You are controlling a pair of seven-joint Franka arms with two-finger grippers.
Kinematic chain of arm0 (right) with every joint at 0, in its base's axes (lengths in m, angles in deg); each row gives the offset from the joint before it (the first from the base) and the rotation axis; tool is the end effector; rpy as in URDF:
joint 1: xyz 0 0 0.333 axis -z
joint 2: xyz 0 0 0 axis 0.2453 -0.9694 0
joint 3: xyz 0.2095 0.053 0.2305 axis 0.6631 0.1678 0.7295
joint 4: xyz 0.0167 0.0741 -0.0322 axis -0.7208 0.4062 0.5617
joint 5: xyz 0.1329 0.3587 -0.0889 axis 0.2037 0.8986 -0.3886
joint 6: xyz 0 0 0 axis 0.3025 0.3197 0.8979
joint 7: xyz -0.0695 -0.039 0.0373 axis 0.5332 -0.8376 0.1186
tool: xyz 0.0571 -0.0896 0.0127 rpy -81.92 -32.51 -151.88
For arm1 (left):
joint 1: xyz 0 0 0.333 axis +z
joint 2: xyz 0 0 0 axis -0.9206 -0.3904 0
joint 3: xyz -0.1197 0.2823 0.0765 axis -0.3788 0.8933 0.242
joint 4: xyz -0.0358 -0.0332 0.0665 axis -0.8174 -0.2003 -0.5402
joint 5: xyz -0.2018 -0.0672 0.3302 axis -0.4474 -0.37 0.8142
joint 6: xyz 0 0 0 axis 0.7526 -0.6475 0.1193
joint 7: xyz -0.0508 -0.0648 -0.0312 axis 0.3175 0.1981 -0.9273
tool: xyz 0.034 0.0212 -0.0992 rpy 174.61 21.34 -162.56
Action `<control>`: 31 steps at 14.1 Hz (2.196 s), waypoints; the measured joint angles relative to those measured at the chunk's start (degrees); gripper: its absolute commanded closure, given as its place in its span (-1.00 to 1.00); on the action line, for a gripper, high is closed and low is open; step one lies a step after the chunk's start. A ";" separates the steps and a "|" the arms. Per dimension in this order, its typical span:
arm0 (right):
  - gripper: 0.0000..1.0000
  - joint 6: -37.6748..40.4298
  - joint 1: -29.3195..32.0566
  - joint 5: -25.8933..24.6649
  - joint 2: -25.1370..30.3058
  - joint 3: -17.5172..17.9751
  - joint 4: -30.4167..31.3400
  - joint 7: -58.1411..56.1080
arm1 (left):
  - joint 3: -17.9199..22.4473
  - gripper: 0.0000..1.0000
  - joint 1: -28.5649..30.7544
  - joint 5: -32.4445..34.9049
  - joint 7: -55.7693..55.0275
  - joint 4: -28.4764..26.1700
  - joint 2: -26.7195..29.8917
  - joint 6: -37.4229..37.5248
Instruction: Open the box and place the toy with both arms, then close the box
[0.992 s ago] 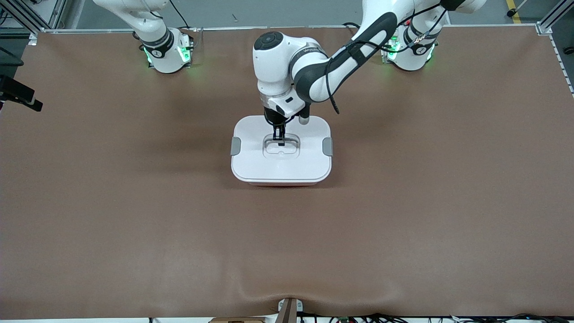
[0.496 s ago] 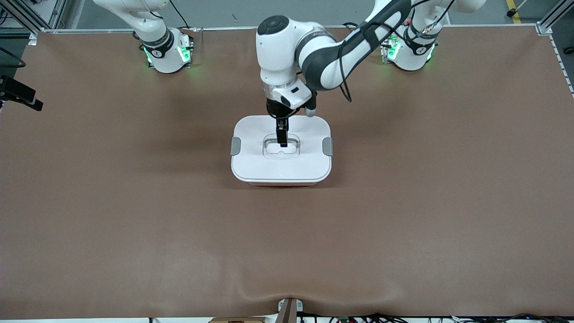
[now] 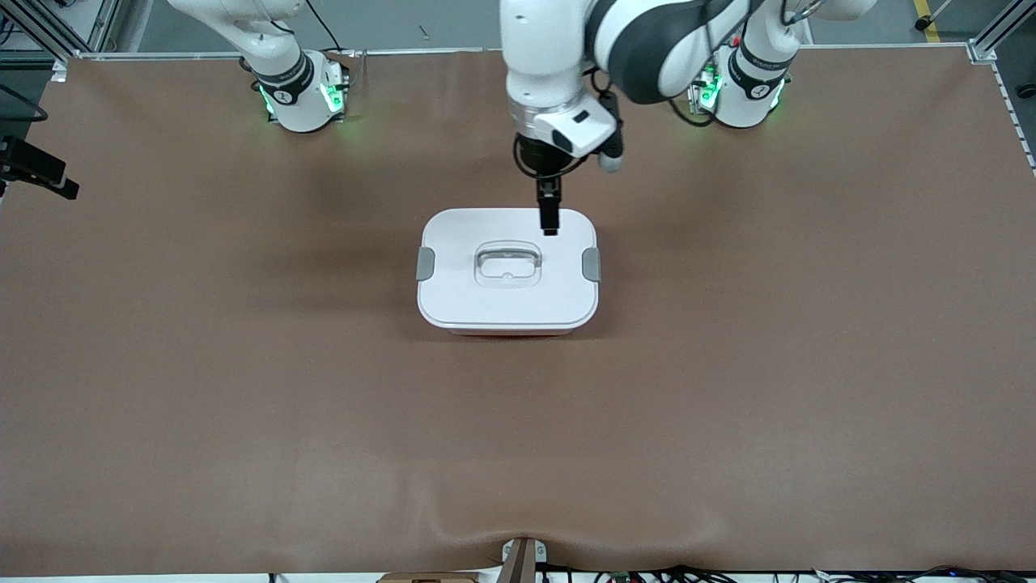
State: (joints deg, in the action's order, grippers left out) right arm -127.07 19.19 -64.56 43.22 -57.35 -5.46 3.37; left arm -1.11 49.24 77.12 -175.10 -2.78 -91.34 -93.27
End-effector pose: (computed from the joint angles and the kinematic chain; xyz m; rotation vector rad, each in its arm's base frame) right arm 0.5331 -0.0650 0.6567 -3.1183 0.0788 0.0962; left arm 0.4381 -0.4679 0.5123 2.2147 2.0703 0.2768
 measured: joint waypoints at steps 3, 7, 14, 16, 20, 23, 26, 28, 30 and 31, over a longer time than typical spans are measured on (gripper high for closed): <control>-1.00 0.06 0.00 0.00 0.00 0.04 0.00 -0.01 | 0.04 -1.00 7.04 -4.83 17.48 0.11 4.14 5.39; -1.00 0.11 0.00 0.00 0.00 0.05 0.01 -0.02 | 0.09 -1.00 14.28 -10.15 38.23 1.96 7.63 12.76; -1.00 0.22 0.00 0.00 0.00 0.08 0.08 -0.02 | 0.33 -1.00 29.60 -20.30 81.21 7.04 10.59 25.25; -1.00 0.25 0.00 0.00 0.00 0.10 0.08 -0.02 | 0.39 -1.00 33.46 -20.30 94.55 7.53 10.81 26.51; -1.00 0.33 0.00 0.00 0.00 0.11 0.09 -0.04 | 0.55 -1.00 38.54 -20.30 108.46 8.52 10.80 26.81; -1.00 0.36 0.00 0.00 0.00 0.12 0.09 -0.05 | 0.83 -1.00 38.98 -20.28 113.39 9.11 10.81 26.94; -1.00 0.38 0.00 0.00 0.00 0.14 0.12 -0.05 | 3.93 -1.00 38.17 -20.26 122.25 9.38 11.78 27.17; -1.00 0.38 0.00 0.00 0.00 0.15 0.13 -0.05 | 10.57 -1.00 33.04 -20.26 124.70 9.00 13.35 28.01; -1.00 0.38 0.00 0.00 0.00 0.16 0.13 -0.05 | 19.39 -1.00 24.73 -20.26 126.20 7.58 15.24 28.16; -1.00 0.38 0.00 0.00 0.00 0.16 0.13 -0.05 | 22.93 -1.00 21.10 -20.26 126.74 6.61 16.19 28.05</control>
State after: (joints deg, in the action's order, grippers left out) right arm -126.69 19.19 -64.56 43.22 -57.19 -5.34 3.32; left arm 21.83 70.34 56.87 -48.37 3.83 -75.15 -65.22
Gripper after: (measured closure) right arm 0.000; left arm 0.000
